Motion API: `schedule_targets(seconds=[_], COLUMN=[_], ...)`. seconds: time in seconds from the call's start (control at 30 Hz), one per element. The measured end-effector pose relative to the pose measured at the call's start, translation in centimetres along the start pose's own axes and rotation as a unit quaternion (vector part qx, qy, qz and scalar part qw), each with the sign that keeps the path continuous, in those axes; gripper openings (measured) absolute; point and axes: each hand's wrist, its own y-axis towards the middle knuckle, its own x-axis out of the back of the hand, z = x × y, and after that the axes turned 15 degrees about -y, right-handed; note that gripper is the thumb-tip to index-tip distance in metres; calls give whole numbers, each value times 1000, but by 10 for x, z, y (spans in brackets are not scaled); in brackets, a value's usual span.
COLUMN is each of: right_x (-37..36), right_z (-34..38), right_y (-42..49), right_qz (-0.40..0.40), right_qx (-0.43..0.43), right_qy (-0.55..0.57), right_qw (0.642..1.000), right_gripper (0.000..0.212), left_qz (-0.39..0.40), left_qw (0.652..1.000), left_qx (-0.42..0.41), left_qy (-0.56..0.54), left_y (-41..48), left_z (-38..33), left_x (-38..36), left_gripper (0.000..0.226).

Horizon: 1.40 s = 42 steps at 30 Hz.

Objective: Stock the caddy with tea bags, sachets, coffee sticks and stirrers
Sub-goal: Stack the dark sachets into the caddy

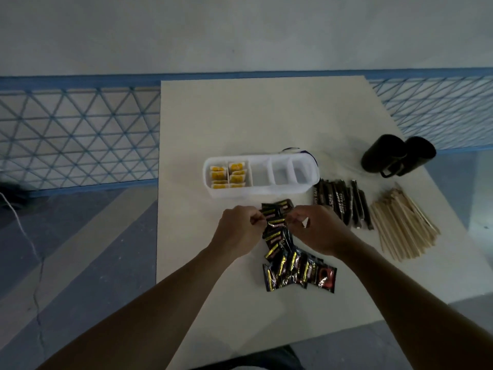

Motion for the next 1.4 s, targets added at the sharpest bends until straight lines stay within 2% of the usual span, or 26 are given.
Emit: schedule_targets(seconds=[0.13,0.27,0.33,0.47,0.57,0.73,0.93,1.0,1.13,1.27,1.4], right_x=[-10,-17,-19,-27,-37,-42,-39,-40,-41,-44,-43], right_z=[-16,-38,-48,-60,-61,-58,-53,-50,-45,-46,-49], right_y=[-33,-58,-67,-72,-70,-61,-51,-50,-51,-51,-49], right_qz=[59,75,94,111,102,92,100,98,96,85,58], right_qx=[-44,-62,-64,-61,-18,90,198,207,201,192,183], right_qy=[-18,-55,-60,-77,-84,-109,-158,-167,-155,-129,-152], right_qw=[997,994,992,989,991,986,962,959,962,969,969], right_gripper=[17,42,58,81,92,96,103,102,92,79,67], left_qz=[43,97,114,100,63,11,-31,-29,-37,-59,-76], left_qw=[998,984,976,976,981,987,991,994,995,992,988], left_qx=[42,143,177,184,177,154,122,101,93,111,118], left_qy=[18,51,54,56,41,52,33,23,6,-26,-62], left_y=[-20,-33,-38,-48,-54,-59,-63,-64,-62,-60,-56], left_z=[4,10,14,20,23,22,18,15,10,5,-1], left_x=[-16,-31,-40,-57,-68,-81,-92,-92,-91,-88,-87], left_gripper=[14,56,70,78,72,51,27,27,41,35,22])
